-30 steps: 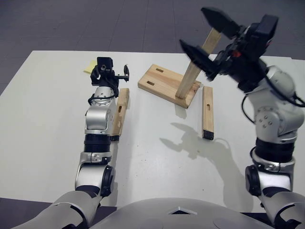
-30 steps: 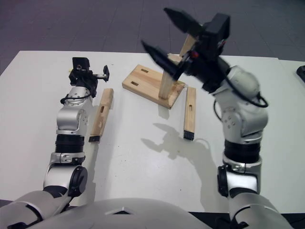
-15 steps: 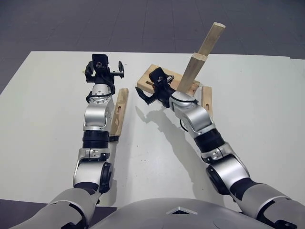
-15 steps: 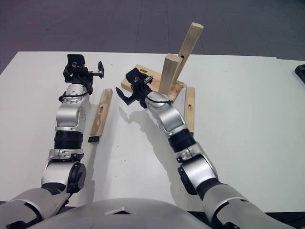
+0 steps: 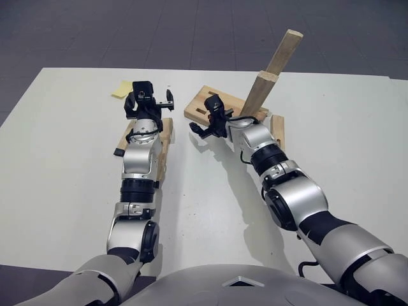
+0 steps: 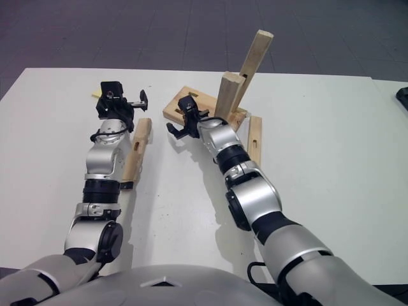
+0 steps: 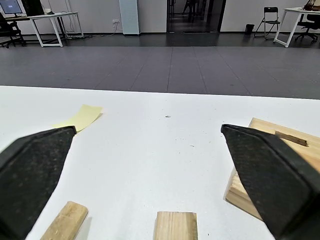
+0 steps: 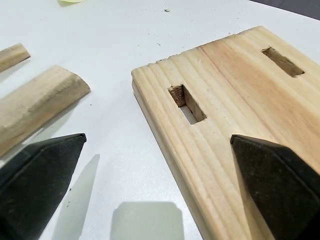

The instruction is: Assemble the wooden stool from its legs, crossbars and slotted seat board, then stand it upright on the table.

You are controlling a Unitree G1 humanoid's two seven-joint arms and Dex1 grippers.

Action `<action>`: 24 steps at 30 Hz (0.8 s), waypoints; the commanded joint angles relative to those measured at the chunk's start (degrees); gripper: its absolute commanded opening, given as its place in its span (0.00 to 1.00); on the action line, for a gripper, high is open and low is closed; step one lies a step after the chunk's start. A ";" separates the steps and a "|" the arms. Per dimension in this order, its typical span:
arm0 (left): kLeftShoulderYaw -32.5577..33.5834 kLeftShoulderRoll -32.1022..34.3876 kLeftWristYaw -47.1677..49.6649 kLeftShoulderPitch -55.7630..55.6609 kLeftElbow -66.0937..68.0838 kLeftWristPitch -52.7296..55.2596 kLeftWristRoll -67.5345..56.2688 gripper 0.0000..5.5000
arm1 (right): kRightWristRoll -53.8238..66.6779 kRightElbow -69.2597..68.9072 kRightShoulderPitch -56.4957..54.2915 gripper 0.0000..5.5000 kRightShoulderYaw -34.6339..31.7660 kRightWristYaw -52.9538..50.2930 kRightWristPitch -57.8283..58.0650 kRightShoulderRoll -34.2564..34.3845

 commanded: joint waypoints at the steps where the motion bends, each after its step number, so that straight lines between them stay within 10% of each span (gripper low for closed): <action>1: 0.47 -0.26 0.81 0.65 -0.70 1.20 -0.14 0.98 | -2.65 -8.83 3.61 0.98 1.69 2.15 4.31 -4.01; 14: 0.74 1.53 0.50 1.07 -1.48 2.39 0.49 0.98 | -3.26 -47.13 18.30 0.98 3.01 12.12 19.01 -19.57; 24: -0.14 1.29 0.50 0.92 -1.35 2.70 0.64 0.98 | -3.53 -36.94 16.55 0.98 7.93 13.78 10.81 -11.53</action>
